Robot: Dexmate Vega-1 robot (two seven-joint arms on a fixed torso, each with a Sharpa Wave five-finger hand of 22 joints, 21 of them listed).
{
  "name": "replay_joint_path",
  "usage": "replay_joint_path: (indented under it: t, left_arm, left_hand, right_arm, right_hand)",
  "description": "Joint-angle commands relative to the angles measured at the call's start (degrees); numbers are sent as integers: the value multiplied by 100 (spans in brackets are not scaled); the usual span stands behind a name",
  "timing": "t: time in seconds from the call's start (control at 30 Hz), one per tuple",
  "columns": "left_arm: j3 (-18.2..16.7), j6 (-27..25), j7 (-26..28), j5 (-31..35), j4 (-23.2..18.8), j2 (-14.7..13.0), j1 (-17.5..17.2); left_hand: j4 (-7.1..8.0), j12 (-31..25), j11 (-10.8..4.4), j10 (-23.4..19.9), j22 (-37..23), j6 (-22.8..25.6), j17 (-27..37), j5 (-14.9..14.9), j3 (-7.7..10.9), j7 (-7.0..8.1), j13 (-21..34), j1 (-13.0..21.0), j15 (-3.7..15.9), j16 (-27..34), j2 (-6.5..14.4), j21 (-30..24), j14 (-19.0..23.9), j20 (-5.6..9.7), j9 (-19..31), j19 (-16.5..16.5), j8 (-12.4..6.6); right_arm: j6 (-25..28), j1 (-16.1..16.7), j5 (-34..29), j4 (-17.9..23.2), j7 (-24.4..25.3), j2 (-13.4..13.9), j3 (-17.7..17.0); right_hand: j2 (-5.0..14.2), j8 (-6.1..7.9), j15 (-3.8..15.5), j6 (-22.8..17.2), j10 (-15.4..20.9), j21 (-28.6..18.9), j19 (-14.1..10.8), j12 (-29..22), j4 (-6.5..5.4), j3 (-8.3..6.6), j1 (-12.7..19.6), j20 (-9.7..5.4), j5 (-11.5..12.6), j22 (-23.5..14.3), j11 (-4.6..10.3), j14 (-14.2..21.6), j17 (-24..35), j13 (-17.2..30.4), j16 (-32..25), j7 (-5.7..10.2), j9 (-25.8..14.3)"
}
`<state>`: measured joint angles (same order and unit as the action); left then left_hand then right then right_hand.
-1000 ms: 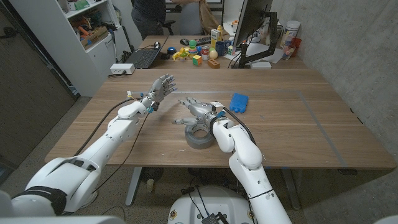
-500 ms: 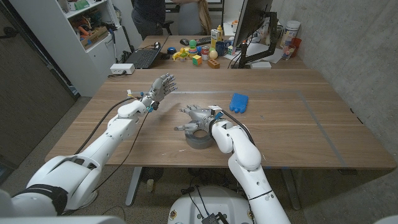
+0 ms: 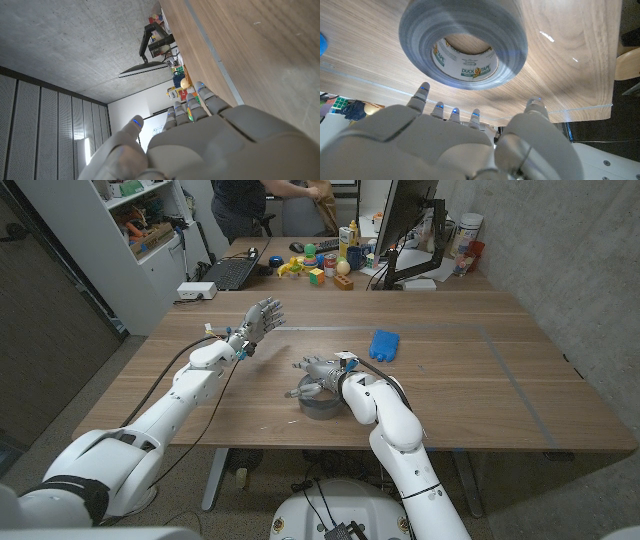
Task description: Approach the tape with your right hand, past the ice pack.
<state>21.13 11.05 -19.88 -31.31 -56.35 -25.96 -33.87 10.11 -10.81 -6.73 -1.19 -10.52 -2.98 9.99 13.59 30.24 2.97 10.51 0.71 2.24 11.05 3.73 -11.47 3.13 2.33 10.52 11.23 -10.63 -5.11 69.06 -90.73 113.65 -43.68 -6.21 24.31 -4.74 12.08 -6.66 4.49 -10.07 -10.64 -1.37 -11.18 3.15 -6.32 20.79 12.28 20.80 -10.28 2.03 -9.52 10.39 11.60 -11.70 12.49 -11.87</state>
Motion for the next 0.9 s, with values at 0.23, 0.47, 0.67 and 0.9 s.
replay_joint_path:
  t: [0.23, 0.47, 0.67, 0.9]
  left_arm:
    - [-15, -44, 33, 9, -71, -8, -50]
    - [-2, -100, 61, 5, -160, -40, -81]
    - [13, -121, 101, 1, -238, -59, -114]
    - [25, -147, 160, -12, -338, -94, -155]
  left_hand:
    - [12, -10, -4, 7, -34, -27, 25, 23, -34, -6, 19, 0, 200, 37, 521, -38, 33, 17, 14, 23, -11]
    - [14, -7, -4, 13, -34, -29, 26, 25, -39, -6, 19, -1, 201, 37, 522, -37, 31, 19, 14, 21, -10]
    - [14, -7, -5, 14, -34, -27, 26, 26, -43, -7, 19, -2, 203, 38, 523, -37, 31, 18, 14, 21, -11]
    - [15, -7, -5, 13, -34, -27, 26, 27, -48, -6, 19, -3, 199, 38, 523, -38, 30, 18, 14, 21, -12]
  right_arm:
    - [-16, -8, 53, -72, 56, -10, -27]
    - [13, -3, 30, -64, 91, -22, -18]
    - [13, -15, 85, -62, 128, -46, -38]
    - [-4, -46, 124, -70, 126, -48, -53]
  right_hand:
    - [-12, 33, 14, -59, -105, -40, -18, -9, 71, 4, 99, 28, 55, -12, 26, -28, 15, 19, -29, 12, -7]
    - [-15, 34, 17, -68, -79, -43, -26, -21, 84, 15, 129, 29, 67, -12, 36, -20, 14, 19, -33, 12, -7]
    - [-15, 38, 25, -85, -46, -44, -33, -34, 91, 26, 150, 29, 77, -12, 43, 14, 14, 19, -47, 12, -7]
    - [-7, 44, 47, -111, 3, -47, -43, -52, 95, 37, 171, 29, 89, -12, 37, 45, 13, 19, -58, 12, -7]
